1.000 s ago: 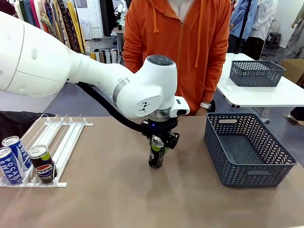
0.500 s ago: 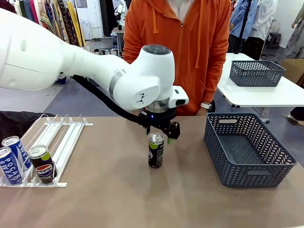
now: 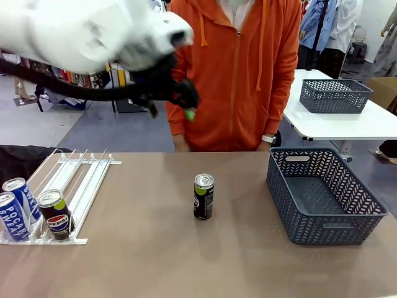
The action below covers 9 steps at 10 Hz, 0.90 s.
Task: Retrieve and store the cans from the dispenser.
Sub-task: Pick up one can from the Automatic Can Dispenser and place it in the middle of the table.
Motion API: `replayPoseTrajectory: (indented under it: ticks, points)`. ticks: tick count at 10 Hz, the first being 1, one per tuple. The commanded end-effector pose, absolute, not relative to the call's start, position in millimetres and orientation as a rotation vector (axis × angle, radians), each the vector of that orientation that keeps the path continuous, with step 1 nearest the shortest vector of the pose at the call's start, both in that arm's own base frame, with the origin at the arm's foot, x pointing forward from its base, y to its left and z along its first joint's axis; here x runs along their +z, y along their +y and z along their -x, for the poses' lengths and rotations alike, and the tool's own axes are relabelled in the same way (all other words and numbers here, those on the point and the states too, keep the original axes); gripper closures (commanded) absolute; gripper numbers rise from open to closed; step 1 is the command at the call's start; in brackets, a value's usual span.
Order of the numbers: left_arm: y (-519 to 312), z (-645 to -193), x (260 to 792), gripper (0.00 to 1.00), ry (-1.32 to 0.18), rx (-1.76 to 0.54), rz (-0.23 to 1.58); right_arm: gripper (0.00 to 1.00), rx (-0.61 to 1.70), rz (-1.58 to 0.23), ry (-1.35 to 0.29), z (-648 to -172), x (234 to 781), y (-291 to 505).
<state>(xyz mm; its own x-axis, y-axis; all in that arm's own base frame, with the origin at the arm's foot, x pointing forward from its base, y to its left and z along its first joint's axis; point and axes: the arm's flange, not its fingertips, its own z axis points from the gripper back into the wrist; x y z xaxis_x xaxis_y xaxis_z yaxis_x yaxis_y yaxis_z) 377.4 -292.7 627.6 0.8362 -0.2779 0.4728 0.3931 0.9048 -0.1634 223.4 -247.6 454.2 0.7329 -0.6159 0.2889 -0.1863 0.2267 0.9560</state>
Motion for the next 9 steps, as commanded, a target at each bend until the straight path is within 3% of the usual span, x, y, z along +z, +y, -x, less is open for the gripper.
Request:
replayPoseTrajectory:
  ticks: [1,3,6,9]
  points:
    - [-166,-373,632,0.0,-0.387,-0.271,0.447,0.0,-0.323,-1.344,-0.754,-224,458,-249]
    - [-22,-377,645,0.0,-0.317,-0.268,0.83,0.0,-0.323,-1.344,-0.754,-224,458,-249]
    - [143,-373,600,0.0,-0.258,-0.002,1.083,0.0,-0.323,-1.344,-0.754,-224,458,-249]
    - [206,-345,529,0.0,-0.331,0.165,1.272,0.0,-0.323,-1.344,-0.754,-224,458,-249]
